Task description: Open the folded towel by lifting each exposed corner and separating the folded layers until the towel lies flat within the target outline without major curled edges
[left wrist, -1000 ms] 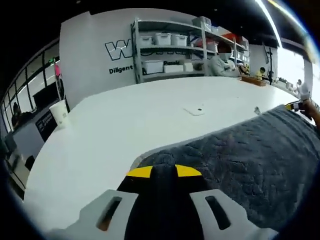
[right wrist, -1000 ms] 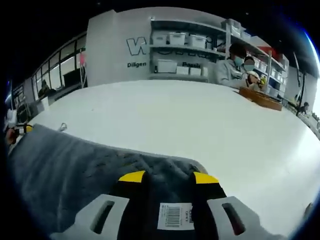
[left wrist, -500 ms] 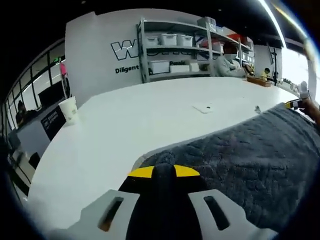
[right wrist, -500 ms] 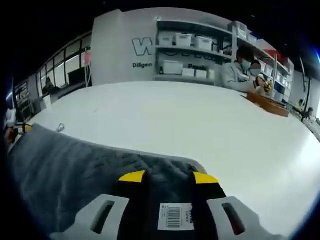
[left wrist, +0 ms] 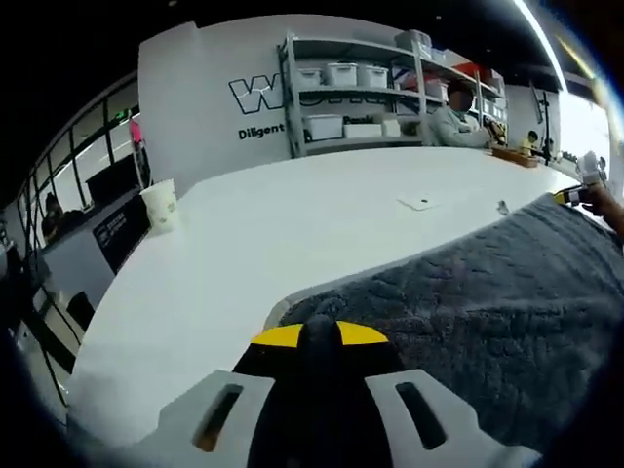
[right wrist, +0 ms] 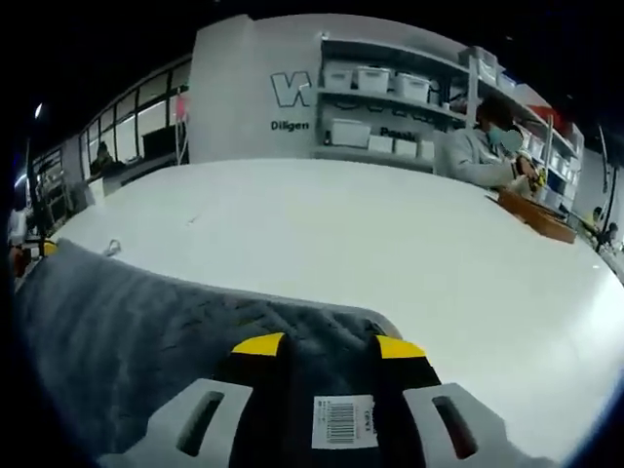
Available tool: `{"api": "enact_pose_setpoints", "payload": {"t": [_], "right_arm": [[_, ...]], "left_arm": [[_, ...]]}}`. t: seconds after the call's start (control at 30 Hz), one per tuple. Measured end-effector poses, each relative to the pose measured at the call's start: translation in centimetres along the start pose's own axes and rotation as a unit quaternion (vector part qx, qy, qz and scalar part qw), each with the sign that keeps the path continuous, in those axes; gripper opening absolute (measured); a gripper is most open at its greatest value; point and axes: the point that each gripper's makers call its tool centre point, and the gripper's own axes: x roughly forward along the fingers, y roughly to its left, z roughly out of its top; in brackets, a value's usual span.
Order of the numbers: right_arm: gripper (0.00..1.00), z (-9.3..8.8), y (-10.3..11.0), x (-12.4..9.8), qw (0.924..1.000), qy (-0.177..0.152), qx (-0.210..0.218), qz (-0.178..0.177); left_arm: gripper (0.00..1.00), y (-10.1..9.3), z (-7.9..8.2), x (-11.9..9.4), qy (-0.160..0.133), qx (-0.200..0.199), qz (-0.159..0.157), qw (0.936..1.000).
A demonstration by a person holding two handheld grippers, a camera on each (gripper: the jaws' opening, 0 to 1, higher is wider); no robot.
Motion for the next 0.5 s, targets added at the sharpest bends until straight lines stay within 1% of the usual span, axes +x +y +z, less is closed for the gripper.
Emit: {"api": "enact_pose_setpoints", "payload": {"t": [0.23, 0.33, 0.4, 0.5], "right_arm": [[0.3, 0.7, 1.0, 1.1, 1.0, -0.002, -0.008, 0.003], [0.32, 0.9, 0.9, 0.9, 0.9994, -0.006, -0.031, -0.01], [0.37, 1.0, 0.7, 0.6, 0.9988, -0.009, -0.044, -0.021], [0.41, 1.2, 0.2, -0.3, 0.9984, -0.012, -0.048, -0.028]], "left_arm": [[0.11, 1.1, -0.6, -0.9, 0.003, -0.004, 0.007, 1.0], [0.12, 1.2, -0.6, -0.9, -0.005, -0.02, 0.009, 0.9998], [0.18, 1.3, -0.6, -1.0, -0.007, -0.029, 0.01, 0.9995], [0.34, 2.1, -0.4, -2.1, -0.008, -0.046, 0.018, 0.9988]]}}
